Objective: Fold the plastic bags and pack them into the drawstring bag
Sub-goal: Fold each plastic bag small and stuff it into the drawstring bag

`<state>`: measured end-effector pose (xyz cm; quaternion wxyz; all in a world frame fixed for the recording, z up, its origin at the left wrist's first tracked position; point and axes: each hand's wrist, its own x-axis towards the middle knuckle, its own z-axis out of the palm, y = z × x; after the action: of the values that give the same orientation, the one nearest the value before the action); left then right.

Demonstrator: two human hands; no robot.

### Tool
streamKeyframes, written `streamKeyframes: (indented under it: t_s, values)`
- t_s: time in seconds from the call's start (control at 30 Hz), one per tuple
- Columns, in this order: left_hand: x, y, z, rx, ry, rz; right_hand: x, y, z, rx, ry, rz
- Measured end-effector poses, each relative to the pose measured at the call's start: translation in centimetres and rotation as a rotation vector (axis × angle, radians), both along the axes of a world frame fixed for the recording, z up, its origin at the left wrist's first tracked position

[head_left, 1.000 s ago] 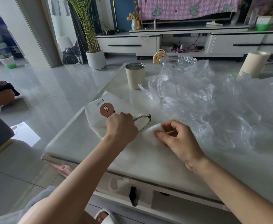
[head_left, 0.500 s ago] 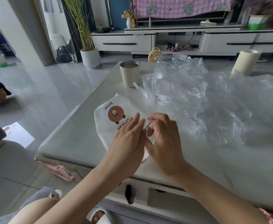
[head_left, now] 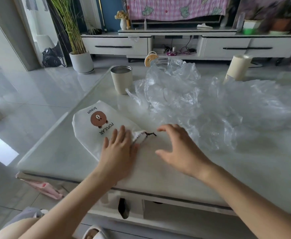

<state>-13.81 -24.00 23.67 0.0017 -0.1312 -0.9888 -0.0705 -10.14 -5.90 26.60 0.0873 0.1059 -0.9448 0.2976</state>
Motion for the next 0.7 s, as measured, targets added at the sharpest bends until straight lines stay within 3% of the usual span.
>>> streamKeyframes:
  t_s: [0.1, 0.23, 0.37, 0.43, 0.53, 0.6, 0.7]
  values:
    - [-2.8, -1.0, -0.3, 0.042, -0.045, 0.018, -0.1, 3.0, -0.1, 0.216, 0.089, -0.246]
    - [-5.8, -1.9, -0.5, 0.086, -0.123, 0.071, 0.1, 6.7, 0.3, 0.221, 0.246, -0.562]
    - [-5.9, -1.0, 0.0, 0.123, 0.072, 0.161, 0.3, 10.7, 0.4, 0.233, 0.002, -0.805]
    - [-4.8, 0.7, 0.9, 0.229, 0.256, 0.093, 0.2, 12.0, -0.3, 0.199, -0.032, -0.836]
    - [-2.2, 3.6, 2.4, 0.447, 0.440, -0.129, 0.0, 12.9, -0.3, 0.039, 0.129, -0.836]
    - [-0.4, 5.2, 2.8, 0.513, 0.450, -0.244, 0.4, 13.0, 0.7, -0.066, 0.311, -0.792]
    - [1.6, 7.1, 3.3, 0.545, 0.409, -0.346, 1.9, 12.3, 2.5, -0.291, 0.437, -0.656]
